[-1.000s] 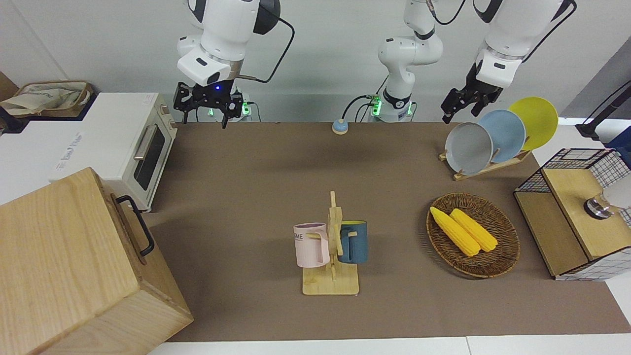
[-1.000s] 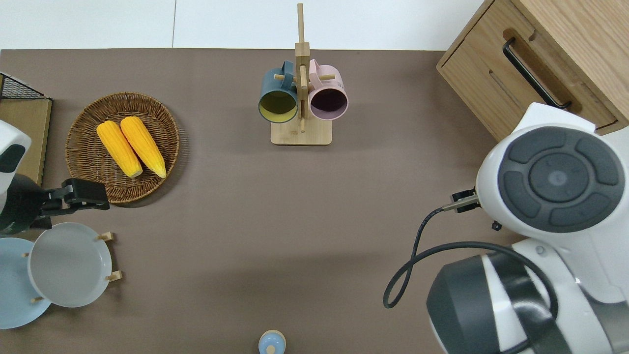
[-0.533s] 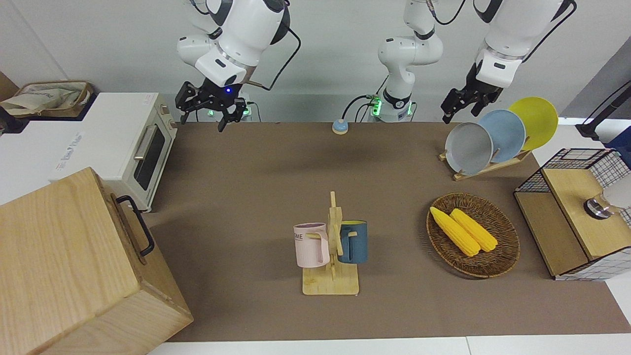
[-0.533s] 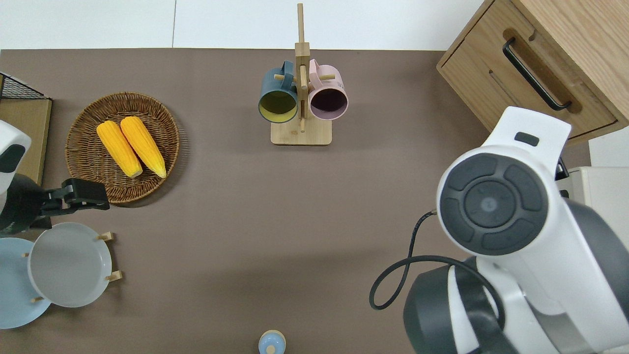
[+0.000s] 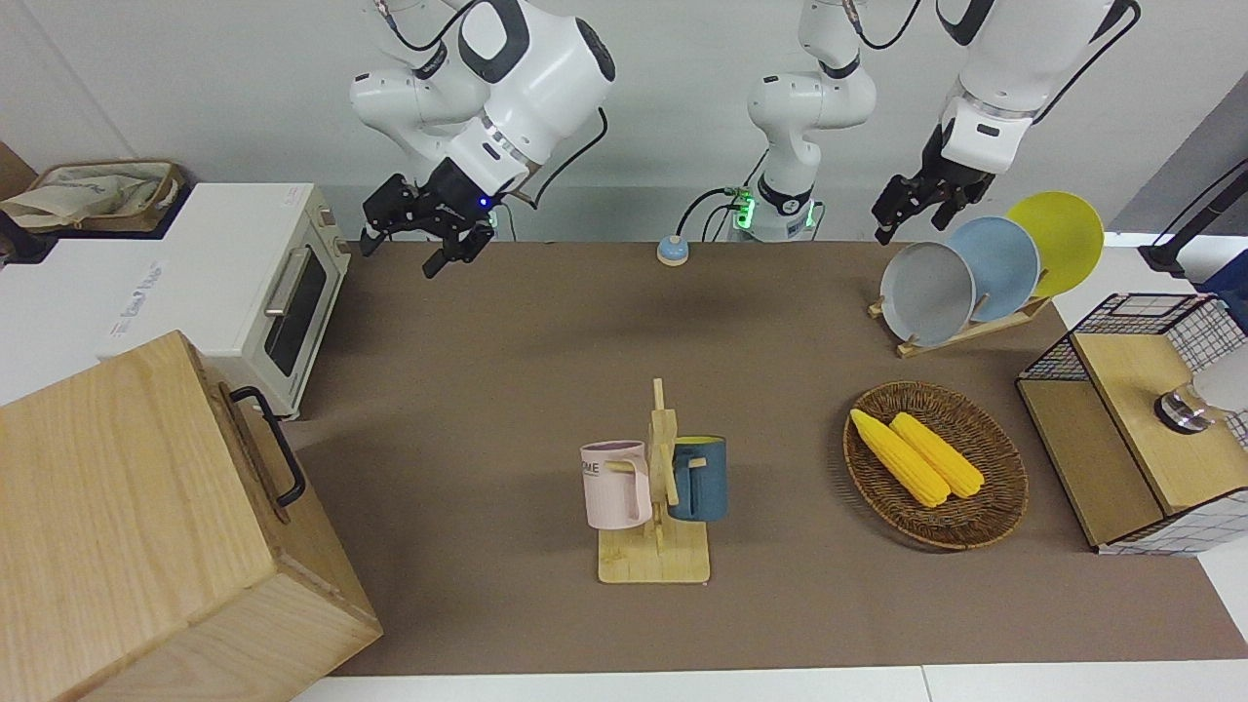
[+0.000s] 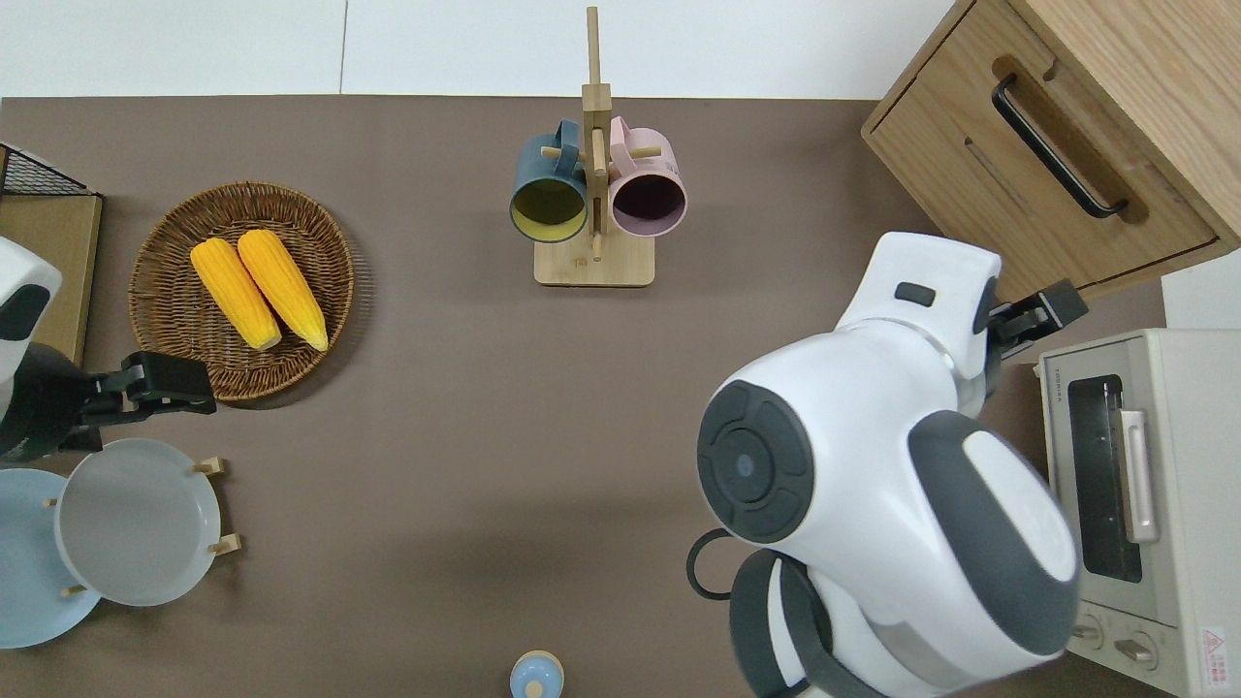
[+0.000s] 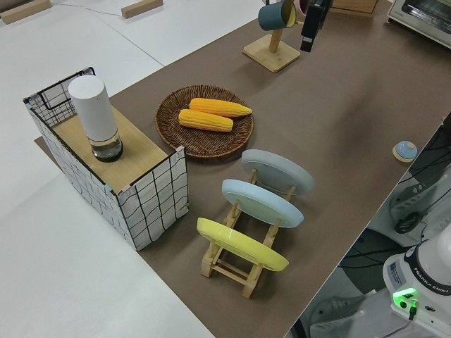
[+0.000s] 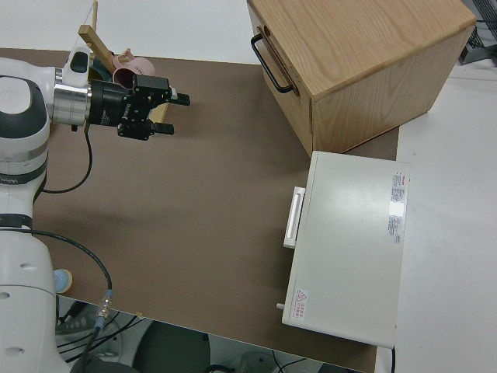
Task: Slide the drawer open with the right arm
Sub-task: 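Raise the right arm and swing the right gripper toward the wooden drawer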
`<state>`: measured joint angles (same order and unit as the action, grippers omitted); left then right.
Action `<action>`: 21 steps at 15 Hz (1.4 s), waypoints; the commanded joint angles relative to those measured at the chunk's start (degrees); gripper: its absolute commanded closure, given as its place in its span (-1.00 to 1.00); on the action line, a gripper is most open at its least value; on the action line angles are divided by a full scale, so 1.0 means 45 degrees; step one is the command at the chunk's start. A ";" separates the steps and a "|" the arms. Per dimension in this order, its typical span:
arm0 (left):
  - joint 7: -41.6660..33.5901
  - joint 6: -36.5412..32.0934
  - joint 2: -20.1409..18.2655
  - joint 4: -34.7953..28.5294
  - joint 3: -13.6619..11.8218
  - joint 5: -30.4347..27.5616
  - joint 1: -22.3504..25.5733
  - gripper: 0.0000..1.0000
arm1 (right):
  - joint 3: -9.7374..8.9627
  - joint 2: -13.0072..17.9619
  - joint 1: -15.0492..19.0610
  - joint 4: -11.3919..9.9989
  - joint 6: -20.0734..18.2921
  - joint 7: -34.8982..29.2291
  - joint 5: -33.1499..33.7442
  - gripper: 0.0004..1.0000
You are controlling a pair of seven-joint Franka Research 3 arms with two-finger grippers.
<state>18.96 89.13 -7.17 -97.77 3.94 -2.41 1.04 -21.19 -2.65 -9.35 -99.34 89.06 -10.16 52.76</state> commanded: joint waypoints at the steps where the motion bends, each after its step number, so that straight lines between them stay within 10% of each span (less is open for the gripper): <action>1: -0.0113 -0.0216 -0.0106 0.0048 -0.0055 -0.0011 -0.0016 -0.99 | -0.0017 -0.0367 -0.0362 -0.0638 0.0286 -0.0710 0.1767 -0.96; 14: -0.0113 -0.0216 -0.0106 0.0048 -0.0055 -0.0011 -0.0016 -0.99 | -0.0017 -0.1969 -0.0676 -0.1497 0.0812 -0.1978 0.6729 -0.96; 21: -0.0113 -0.0217 -0.0106 0.0048 -0.0055 -0.0011 -0.0016 -0.99 | 0.0939 -0.2224 -0.0539 -0.1771 0.2042 -0.2604 0.8234 -0.94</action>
<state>18.96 89.13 -7.17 -97.77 3.94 -2.41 1.04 -18.41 -12.57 -12.81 -106.39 95.18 -19.94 85.72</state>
